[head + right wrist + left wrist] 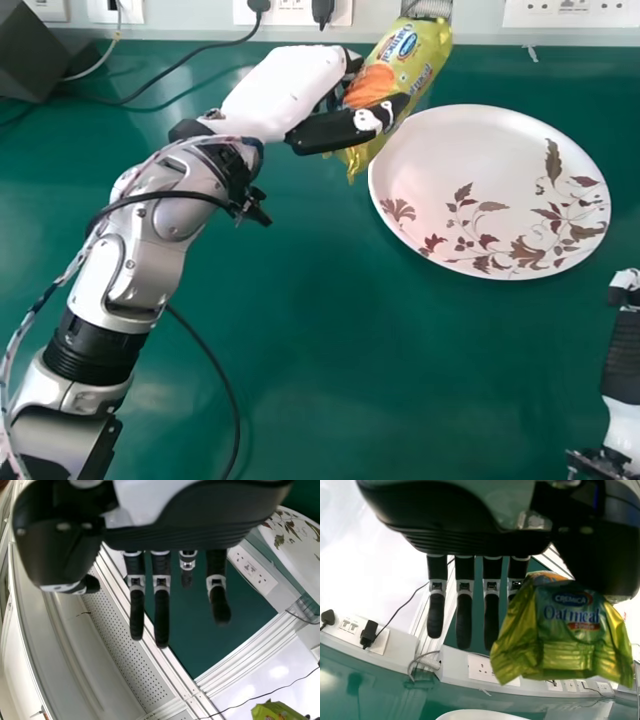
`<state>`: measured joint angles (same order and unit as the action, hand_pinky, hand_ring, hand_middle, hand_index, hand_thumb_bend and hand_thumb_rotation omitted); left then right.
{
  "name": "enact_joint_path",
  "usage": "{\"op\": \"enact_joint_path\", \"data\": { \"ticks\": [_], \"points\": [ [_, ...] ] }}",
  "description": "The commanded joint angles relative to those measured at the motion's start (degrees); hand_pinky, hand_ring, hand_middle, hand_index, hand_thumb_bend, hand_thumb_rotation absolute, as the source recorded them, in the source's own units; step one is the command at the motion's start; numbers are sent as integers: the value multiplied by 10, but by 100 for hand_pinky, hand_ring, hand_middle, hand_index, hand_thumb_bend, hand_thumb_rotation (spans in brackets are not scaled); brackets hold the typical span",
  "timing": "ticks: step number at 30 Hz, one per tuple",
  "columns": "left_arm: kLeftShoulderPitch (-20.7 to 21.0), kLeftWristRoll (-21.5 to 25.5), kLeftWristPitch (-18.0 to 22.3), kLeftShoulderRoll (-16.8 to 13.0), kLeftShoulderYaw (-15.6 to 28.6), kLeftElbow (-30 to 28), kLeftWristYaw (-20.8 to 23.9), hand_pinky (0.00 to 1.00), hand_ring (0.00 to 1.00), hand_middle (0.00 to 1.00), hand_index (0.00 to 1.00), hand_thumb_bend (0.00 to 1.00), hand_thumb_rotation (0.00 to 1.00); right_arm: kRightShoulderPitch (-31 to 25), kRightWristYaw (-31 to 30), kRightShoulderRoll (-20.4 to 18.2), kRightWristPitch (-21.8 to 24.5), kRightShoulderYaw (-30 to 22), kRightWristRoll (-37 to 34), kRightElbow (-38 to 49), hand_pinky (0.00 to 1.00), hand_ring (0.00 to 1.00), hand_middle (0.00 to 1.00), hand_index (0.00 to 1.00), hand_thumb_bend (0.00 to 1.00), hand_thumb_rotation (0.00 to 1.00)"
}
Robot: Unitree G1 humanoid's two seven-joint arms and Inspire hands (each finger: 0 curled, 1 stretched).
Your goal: Pick up biscuit and place it in the plate
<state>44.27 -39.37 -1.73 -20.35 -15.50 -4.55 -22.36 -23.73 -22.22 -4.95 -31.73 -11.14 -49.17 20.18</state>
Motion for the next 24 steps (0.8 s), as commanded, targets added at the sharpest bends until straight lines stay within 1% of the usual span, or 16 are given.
{"op": "enact_joint_path", "data": {
  "ticks": [1, 4, 7, 9, 11, 12, 13, 15, 16, 17, 18, 21, 24],
  "points": [
    [16, -2, -1, 5, -12, 2, -3, 38, 42, 50, 52, 50, 0, 3, -3, -36, -8, 1, -3, -2, 25, 33, 41, 52, 52, 0],
    [23, -4, 4, 10, -22, 11, 3, 38, 42, 50, 52, 50, 0, 2, -3, -37, -7, 2, -8, -1, 28, 37, 42, 52, 52, 0],
    [29, 7, 14, 19, -26, 24, 8, 38, 42, 50, 52, 50, 0, 1, -2, -38, -7, 2, -10, -1, 29, 37, 42, 52, 52, 0],
    [37, 10, 16, 25, -29, 35, 3, 38, 42, 50, 52, 49, 0, 0, 0, -39, -9, 2, -8, -2, 27, 34, 42, 52, 51, 0],
    [53, 5, 11, 33, -35, 48, -3, 38, 42, 50, 52, 49, 0, 0, 0, -39, -9, 1, -8, -3, 23, 30, 40, 52, 51, 0],
    [61, 0, 7, 37, -40, 53, -5, 38, 42, 50, 52, 49, 0, 0, -1, -38, -9, 1, -9, -3, 21, 28, 43, 51, 51, 0],
    [68, -4, 9, 39, -45, 58, -5, 38, 42, 50, 52, 49, 0, -1, -3, -38, -9, 1, -10, -3, 20, 28, 43, 51, 52, 0],
    [76, -12, 9, 42, -54, 66, -2, 37, 43, 50, 52, 49, 0, -1, -3, -39, -11, 1, -9, -4, 28, 37, 45, 50, 52, 0],
    [79, -15, 7, 44, -57, 69, -1, 37, 42, 50, 52, 49, 0, -1, -2, -40, -11, 1, -8, -5, 29, 38, 45, 51, 52, 0],
    [82, -17, 6, 47, -59, 72, -1, 37, 42, 50, 52, 49, 0, -1, -2, -40, -12, 0, -8, -5, 30, 39, 45, 51, 52, 0],
    [84, -17, 6, 49, -61, 75, 0, 37, 42, 50, 52, 49, 0, -1, -2, -39, -12, 0, -8, -6, 29, 38, 44, 51, 52, 0],
    [89, -8, 27, 51, -66, 88, 6, 37, 42, 50, 53, 49, 0, -1, 0, -40, -13, -1, -7, -6, 30, 39, 44, 50, 52, 0],
    [96, -14, 39, 57, -75, 106, 14, 37, 42, 50, 53, 49, 0, 0, -4, -37, -14, -2, -10, -7, 31, 39, 44, 50, 52, 0]
  ]
}}
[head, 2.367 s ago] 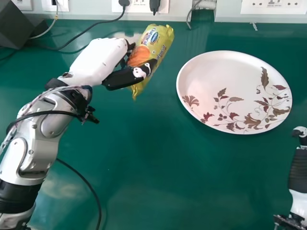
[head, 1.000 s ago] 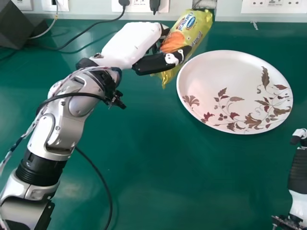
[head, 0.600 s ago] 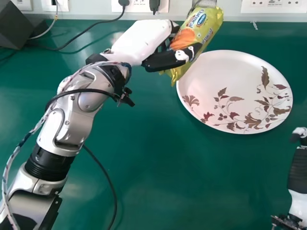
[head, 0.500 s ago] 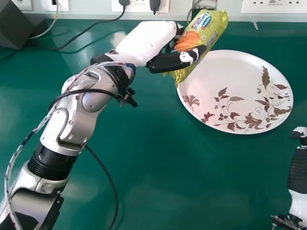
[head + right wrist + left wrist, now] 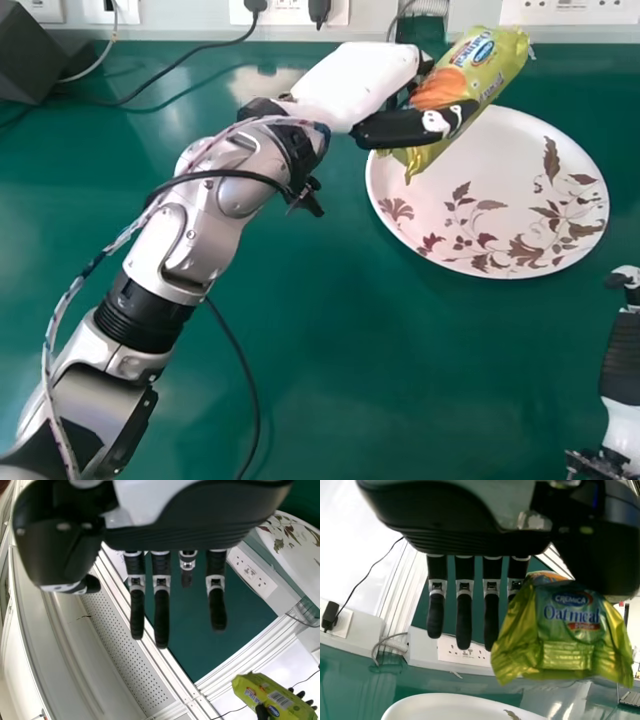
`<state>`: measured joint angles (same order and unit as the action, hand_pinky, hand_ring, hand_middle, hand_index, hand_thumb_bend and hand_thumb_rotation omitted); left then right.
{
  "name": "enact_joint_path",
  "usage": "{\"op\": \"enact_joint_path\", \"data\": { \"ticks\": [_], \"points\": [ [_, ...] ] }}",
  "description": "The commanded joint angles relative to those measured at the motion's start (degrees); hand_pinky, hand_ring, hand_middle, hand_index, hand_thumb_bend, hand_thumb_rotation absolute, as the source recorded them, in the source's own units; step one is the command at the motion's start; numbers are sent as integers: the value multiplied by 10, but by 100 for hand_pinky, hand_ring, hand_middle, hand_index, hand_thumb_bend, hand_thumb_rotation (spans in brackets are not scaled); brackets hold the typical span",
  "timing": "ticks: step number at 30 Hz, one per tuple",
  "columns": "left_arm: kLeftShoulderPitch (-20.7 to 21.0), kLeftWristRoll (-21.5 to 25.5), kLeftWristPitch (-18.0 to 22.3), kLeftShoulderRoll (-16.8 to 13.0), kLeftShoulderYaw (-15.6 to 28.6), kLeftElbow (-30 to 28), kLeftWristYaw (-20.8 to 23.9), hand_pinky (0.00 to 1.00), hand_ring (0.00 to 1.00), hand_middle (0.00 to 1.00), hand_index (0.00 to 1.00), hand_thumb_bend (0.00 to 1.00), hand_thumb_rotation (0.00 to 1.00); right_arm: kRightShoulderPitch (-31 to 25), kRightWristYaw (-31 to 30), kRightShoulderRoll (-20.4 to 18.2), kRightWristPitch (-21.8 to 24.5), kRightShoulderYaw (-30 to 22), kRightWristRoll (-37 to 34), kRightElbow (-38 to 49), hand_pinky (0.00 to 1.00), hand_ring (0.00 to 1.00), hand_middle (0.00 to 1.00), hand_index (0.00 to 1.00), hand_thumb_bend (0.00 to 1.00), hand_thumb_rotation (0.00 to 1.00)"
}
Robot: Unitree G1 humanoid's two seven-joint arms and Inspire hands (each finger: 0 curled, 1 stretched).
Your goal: Pick up biscuit and place it in the plate
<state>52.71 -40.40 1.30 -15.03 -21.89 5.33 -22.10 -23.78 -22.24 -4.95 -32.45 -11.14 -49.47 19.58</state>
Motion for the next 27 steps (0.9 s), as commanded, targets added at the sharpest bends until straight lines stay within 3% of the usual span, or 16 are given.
{"op": "enact_joint_path", "data": {
  "ticks": [1, 5, 11, 16, 22, 27],
  "points": [
    [16, -9, 12, 6, -16, 15, 14, 37, 42, 50, 53, 49, 0, 1, -6, -35, -6, -2, -11, -1, 30, 38, 43, 50, 52, 0],
    [29, -28, 8, 23, -33, 35, 21, 37, 42, 50, 53, 49, 0, 3, -5, -33, -4, -2, -15, 1, 23, 31, 41, 51, 52, 0],
    [48, -50, 17, 50, -57, 86, 48, 37, 42, 50, 52, 49, 0, -2, 1, -37, -6, -1, -13, 3, 23, 32, 41, 51, 52, 0],
    [57, -58, 31, 61, -68, 107, 62, 37, 43, 49, 53, 49, 0, -3, -1, -33, -1, -1, -20, 4, 34, 46, 48, 49, 52, 0],
    [80, -70, 52, 74, -91, 153, 69, 37, 42, 50, 53, 49, 0, -5, 0, -31, 0, -3, -21, 7, 32, 43, 47, 49, 52, 0],
    [93, -75, 54, 88, -104, 190, 71, 37, 42, 49, 53, 49, 0, -9, 5, -33, 3, -2, -22, 14, 45, 54, 52, 47, 52, 0]
  ]
}}
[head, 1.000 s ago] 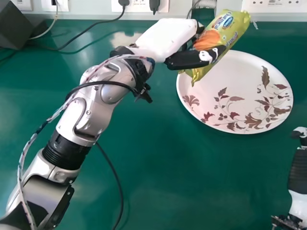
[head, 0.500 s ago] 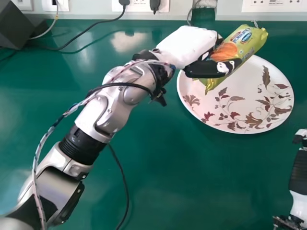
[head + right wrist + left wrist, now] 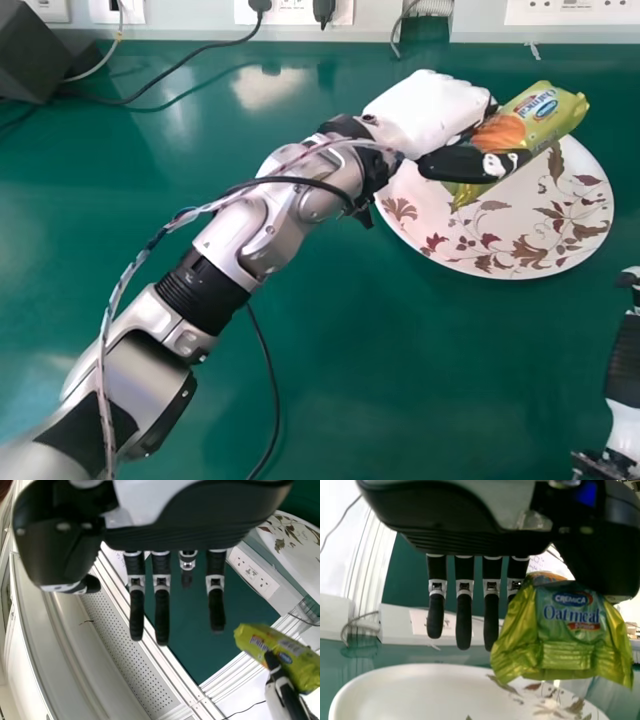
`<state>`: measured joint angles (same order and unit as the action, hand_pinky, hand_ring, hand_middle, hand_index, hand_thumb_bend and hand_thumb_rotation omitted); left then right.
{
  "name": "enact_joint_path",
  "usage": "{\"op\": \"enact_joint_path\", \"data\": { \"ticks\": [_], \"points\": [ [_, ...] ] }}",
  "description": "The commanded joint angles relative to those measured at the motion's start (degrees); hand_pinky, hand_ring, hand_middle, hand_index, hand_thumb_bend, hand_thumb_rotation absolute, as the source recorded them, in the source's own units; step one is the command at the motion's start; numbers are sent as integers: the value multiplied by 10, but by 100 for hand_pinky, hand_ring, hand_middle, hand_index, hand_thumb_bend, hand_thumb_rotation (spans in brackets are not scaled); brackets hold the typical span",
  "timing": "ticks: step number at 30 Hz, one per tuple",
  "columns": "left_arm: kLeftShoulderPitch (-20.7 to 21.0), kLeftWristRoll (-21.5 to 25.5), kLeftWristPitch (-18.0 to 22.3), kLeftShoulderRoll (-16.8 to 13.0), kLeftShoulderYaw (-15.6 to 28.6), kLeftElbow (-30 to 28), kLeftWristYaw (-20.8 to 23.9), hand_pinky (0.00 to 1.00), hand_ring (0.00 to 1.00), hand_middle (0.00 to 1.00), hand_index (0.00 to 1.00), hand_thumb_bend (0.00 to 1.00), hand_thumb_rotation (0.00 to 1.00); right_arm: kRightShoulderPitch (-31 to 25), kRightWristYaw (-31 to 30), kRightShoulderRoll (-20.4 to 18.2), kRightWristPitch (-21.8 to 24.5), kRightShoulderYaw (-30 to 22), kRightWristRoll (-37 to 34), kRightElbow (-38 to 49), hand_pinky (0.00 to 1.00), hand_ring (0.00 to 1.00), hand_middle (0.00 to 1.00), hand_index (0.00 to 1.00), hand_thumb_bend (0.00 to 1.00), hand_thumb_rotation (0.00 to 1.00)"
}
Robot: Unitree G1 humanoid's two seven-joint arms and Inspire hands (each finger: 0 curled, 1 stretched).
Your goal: Pick up biscuit and place it in the plate
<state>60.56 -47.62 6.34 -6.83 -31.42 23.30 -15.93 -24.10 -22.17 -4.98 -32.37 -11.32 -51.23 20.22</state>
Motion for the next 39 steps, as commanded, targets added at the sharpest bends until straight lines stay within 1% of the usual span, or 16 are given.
{"op": "enact_joint_path", "data": {
  "ticks": [1, 3, 9, 11, 14, 15, 16, 17, 18, 22, 23, 24, 26, 29, 34, 39],
  "points": [
    [17, -5, 3, 9, -10, 18, 12, 37, 41, 49, 54, 49, 0, -7, 5, -33, 3, 0, -4, 8, 39, 48, 49, 49, 52, 0],
    [23, -10, 4, 13, -14, 32, 15, 37, 41, 50, 54, 49, 0, -8, 4, -32, 5, -1, -8, 10, 39, 49, 50, 48, 52, 0],
    [43, -19, 14, 25, -26, 84, 39, 37, 42, 50, 54, 49, 0, -6, -2, -31, 10, -4, -15, 8, 33, 42, 45, 51, 52, 0],
    [50, -20, 16, 30, -30, 103, 43, 37, 42, 49, 53, 49, 0, -5, -3, -32, 10, -4, -15, 6, 31, 42, 46, 50, 52, 0],
    [57, -21, 15, 38, -35, 130, 46, 37, 42, 50, 53, 49, 0, -6, -2, -34, 9, -4, -13, 7, 38, 51, 51, 48, 52, 0],
    [58, -21, 16, 40, -36, 137, 48, 37, 41, 50, 54, 49, 0, -6, -1, -35, 9, -4, -12, 8, 42, 55, 53, 47, 52, 0],
    [59, -22, 18, 41, -39, 145, 52, 37, 41, 50, 54, 49, 0, -7, -2, -34, 9, -4, -13, 7, 44, 56, 53, 47, 52, 0],
    [61, -24, 19, 41, -42, 152, 56, 37, 41, 50, 54, 49, 0, -7, -3, -34, 9, -4, -14, 7, 44, 56, 53, 47, 52, 0],
    [63, -27, 23, 42, -45, 160, 65, 37, 41, 50, 54, 49, 0, -8, -4, -34, 9, -4, -15, 7, 46, 58, 53, 47, 52, 0],
    [68, -36, 27, 48, -53, 188, 83, 37, 42, 50, 53, 49, 0, -8, -4, -36, 4, -3, -8, 8, 45, 56, 51, 49, 52, 0],
    [69, -38, 27, 49, -55, 194, 87, 37, 41, 50, 54, 49, 0, -7, -5, -36, 4, -3, -8, 7, 45, 57, 53, 49, 52, 1],
    [70, -39, 26, 50, -57, 198, 89, 37, 41, 50, 54, 49, 0, -6, -5, -36, 4, -3, -9, 6, 46, 58, 58, 49, 52, 4],
    [71, -41, 24, 53, -60, 205, 91, 37, 41, 50, 54, 49, 0, -6, -7, -36, 6, -3, -12, 4, 46, 57, 61, 50, 52, 6],
    [72, -41, 22, 55, -64, 211, 92, 37, 41, 50, 53, 49, 0, -4, -9, -36, 5, -5, -13, -1, 43, 55, 60, 50, 52, 6],
    [75, -43, 14, 62, -71, 220, 80, 38, 41, 50, 54, 49, 0, -3, -12, -36, 4, -7, -16, -4, 40, 52, 58, 50, 52, 6],
    [79, -45, 8, 68, -79, 230, 77, 37, 41, 50, 54, 49, 0, 0, -20, -34, 5, -10, -22, -8, 40, 52, 59, 50, 52, 6]
  ]
}}
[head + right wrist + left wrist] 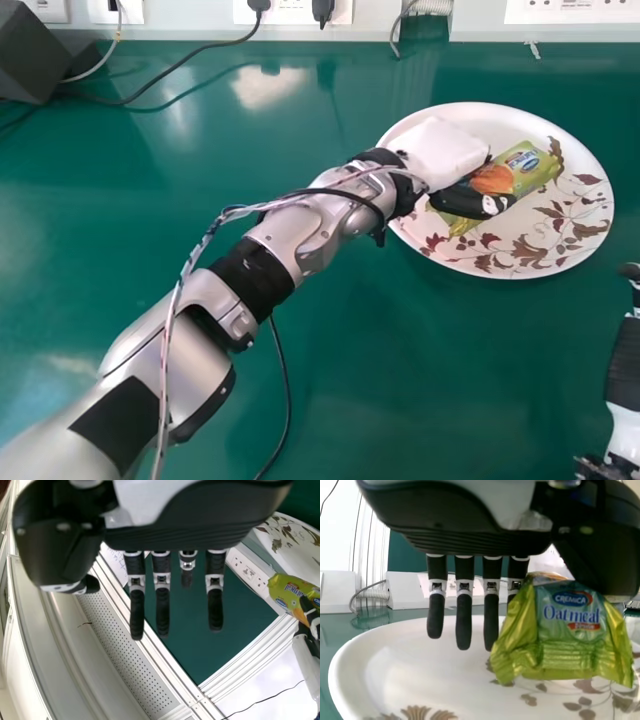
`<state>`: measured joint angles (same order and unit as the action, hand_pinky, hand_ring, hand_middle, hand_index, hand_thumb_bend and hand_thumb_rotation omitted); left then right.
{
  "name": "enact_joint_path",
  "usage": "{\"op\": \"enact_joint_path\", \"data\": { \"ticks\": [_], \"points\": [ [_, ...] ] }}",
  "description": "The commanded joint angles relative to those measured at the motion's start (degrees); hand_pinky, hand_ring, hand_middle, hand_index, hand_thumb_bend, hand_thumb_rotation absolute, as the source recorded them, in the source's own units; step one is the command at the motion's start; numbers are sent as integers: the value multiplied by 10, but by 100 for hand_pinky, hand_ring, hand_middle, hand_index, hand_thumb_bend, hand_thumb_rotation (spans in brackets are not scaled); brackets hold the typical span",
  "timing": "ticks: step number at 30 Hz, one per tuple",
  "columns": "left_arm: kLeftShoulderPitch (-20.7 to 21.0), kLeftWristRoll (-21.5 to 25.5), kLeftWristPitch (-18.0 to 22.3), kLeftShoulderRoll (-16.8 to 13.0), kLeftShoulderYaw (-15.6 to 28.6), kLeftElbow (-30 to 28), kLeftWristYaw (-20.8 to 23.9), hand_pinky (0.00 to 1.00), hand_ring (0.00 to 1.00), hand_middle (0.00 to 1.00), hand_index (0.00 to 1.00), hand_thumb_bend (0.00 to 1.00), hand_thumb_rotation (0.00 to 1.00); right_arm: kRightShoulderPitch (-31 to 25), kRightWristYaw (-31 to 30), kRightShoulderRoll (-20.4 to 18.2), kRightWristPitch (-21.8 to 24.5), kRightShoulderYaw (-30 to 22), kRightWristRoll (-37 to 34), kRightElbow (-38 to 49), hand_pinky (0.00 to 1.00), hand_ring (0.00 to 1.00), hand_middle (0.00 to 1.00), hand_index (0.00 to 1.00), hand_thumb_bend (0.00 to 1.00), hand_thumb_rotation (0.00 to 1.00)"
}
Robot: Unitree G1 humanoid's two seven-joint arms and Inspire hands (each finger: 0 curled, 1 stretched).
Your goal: Pick up biscuit and place it in the plate
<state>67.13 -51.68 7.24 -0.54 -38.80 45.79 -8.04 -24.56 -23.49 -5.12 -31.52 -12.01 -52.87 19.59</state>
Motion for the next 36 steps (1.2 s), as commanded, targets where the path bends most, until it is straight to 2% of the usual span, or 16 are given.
{"op": "enact_joint_path", "data": {
  "ticks": [1, 11, 17, 36],
  "points": [
    [15, -4, -1, 6, -7, 10, 0, 37, 41, 50, 54, 49, 0, 5, -8, -33, -3, -4, -7, -3, 40, 52, 58, 50, 52, 6],
    [19, -12, 1, 18, -24, 43, 25, 37, 41, 50, 54, 49, 0, 5, -14, -36, -3, -7, -10, -6, 42, 53, 58, 49, 52, 6],
    [24, -20, -3, 24, -36, 50, 20, 37, 41, 50, 53, 49, 0, 7, -12, -36, -3, -9, -8, -10, 45, 56, 60, 49, 52, 7],
    [49, -34, -10, 65, -85, 189, 82, 37, 41, 50, 54, 49, 0, 3, -12, -39, -3, -3, -6, 0, 41, 52, 59, 50, 52, 7]
  ]
}}
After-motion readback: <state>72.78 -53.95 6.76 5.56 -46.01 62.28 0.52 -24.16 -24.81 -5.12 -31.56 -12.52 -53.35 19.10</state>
